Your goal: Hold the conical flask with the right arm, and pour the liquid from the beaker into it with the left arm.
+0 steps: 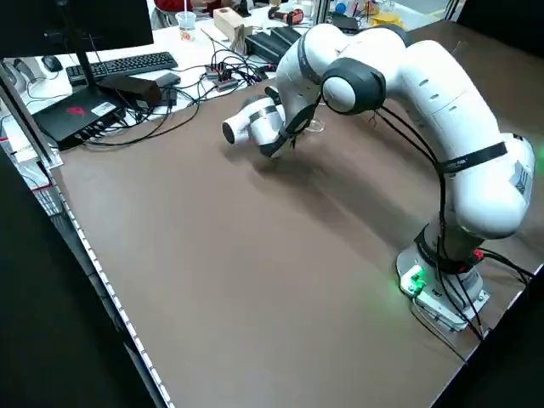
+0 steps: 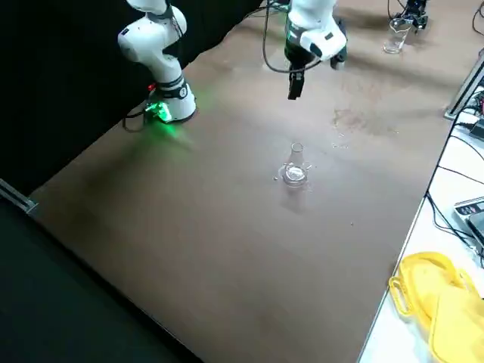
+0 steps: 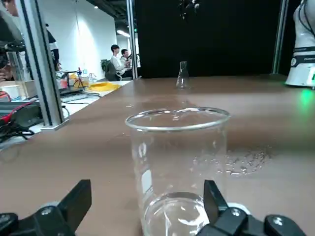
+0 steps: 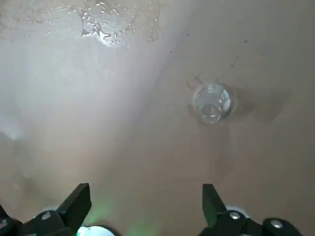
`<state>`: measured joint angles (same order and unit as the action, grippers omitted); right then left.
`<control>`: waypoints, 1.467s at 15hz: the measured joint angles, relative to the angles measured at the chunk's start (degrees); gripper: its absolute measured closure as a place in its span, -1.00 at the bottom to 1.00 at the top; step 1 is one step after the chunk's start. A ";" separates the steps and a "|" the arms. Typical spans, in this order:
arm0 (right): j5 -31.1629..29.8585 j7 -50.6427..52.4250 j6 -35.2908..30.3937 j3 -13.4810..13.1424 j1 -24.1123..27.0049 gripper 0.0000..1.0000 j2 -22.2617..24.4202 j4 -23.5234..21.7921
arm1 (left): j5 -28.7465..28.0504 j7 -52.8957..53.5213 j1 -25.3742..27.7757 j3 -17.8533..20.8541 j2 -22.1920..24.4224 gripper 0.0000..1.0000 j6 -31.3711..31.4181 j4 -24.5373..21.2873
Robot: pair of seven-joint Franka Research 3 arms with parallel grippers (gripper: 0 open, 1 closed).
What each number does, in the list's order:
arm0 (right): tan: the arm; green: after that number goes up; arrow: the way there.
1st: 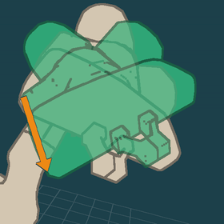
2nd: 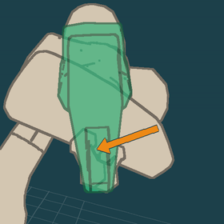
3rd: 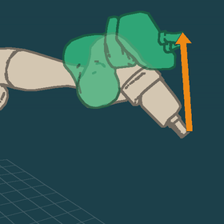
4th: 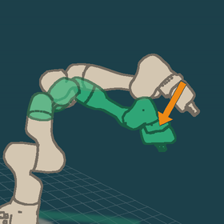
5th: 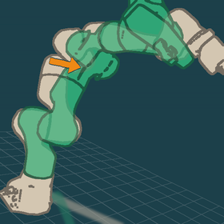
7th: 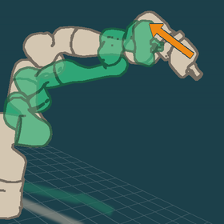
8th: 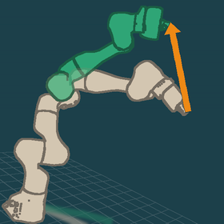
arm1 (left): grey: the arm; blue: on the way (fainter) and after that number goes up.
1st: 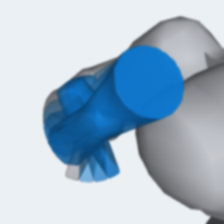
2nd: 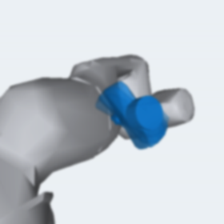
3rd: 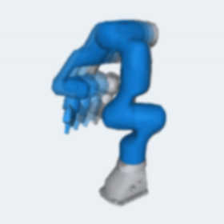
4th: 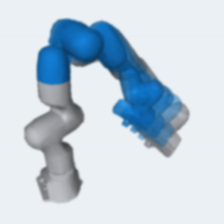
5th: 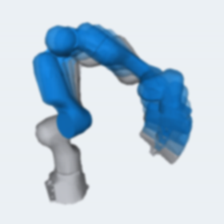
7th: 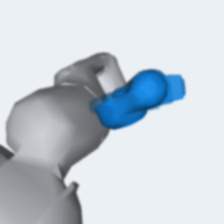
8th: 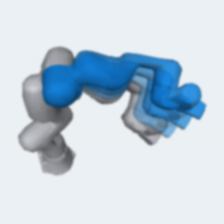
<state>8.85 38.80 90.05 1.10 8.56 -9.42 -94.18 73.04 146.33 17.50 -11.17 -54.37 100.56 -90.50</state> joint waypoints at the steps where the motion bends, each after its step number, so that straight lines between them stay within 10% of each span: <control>1: 0.49 2.51 0.98 -0.02 0.74 -1.00 -0.68 0.00 | 0.00 0.00 -0.36 0.00 -0.14 -1.00 -0.10 0.00; 22: 31.29 74.15 -2.12 -0.26 20.60 -1.00 -22.09 -0.08 | 4.39 0.27 -3.10 0.14 -2.13 -1.00 0.15 -2.80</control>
<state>40.14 112.95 87.94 0.84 29.17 -31.51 -94.26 77.43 146.60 14.40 -11.02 -56.50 100.71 -93.30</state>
